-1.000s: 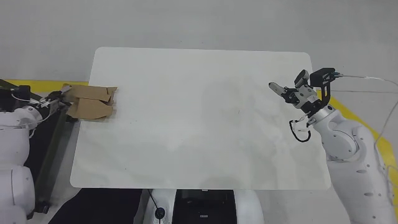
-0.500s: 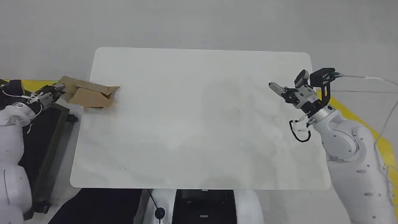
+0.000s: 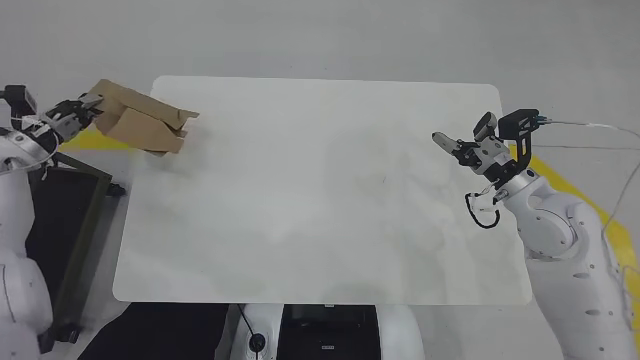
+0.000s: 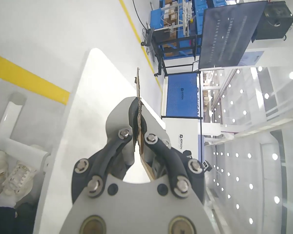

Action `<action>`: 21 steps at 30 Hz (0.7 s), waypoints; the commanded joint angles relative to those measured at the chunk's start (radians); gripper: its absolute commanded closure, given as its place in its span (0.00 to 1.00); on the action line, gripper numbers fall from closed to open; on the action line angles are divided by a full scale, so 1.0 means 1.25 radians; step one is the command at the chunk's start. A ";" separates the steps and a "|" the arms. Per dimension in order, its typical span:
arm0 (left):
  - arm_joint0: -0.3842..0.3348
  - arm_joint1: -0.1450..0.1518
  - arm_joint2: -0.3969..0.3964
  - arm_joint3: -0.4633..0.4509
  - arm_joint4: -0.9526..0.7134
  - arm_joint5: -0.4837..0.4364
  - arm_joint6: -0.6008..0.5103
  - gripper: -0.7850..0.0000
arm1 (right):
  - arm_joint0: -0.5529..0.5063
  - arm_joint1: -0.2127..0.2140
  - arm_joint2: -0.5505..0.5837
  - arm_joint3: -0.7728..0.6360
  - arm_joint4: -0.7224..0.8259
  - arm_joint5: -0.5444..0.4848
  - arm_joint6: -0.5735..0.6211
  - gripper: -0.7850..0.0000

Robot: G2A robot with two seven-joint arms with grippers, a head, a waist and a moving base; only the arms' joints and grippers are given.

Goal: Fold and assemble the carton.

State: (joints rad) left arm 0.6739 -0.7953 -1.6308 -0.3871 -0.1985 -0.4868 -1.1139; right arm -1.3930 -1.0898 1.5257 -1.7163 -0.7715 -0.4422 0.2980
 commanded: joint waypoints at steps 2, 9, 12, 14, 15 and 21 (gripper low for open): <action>-0.018 -0.014 0.028 -0.028 0.005 0.056 0.018 1.00 | 0.000 0.000 0.000 0.000 0.000 0.000 0.000 0.00; -0.050 -0.050 0.096 -0.111 -0.008 0.116 0.025 1.00 | 0.000 0.000 0.000 0.000 0.000 0.000 0.000 0.00; -0.061 -0.062 0.123 -0.154 -0.022 0.134 0.015 1.00 | 0.000 0.000 0.000 0.000 0.000 0.000 0.000 0.00; -0.068 -0.070 0.137 -0.185 -0.039 0.149 0.010 1.00 | 0.000 0.000 0.000 0.000 0.000 0.000 0.000 0.00; -0.072 -0.074 0.144 -0.203 -0.047 0.156 0.006 1.00 | 0.000 0.000 0.000 0.000 0.000 0.000 0.000 0.00; -0.057 -0.093 0.188 -0.321 -0.094 0.191 -0.001 1.00 | 0.000 0.000 0.000 0.000 0.000 0.000 0.000 0.00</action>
State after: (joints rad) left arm 0.5931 -0.9084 -1.4044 -0.7534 -0.3033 -0.2556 -1.1146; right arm -1.3930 -1.0898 1.5257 -1.7163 -0.7715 -0.4422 0.2980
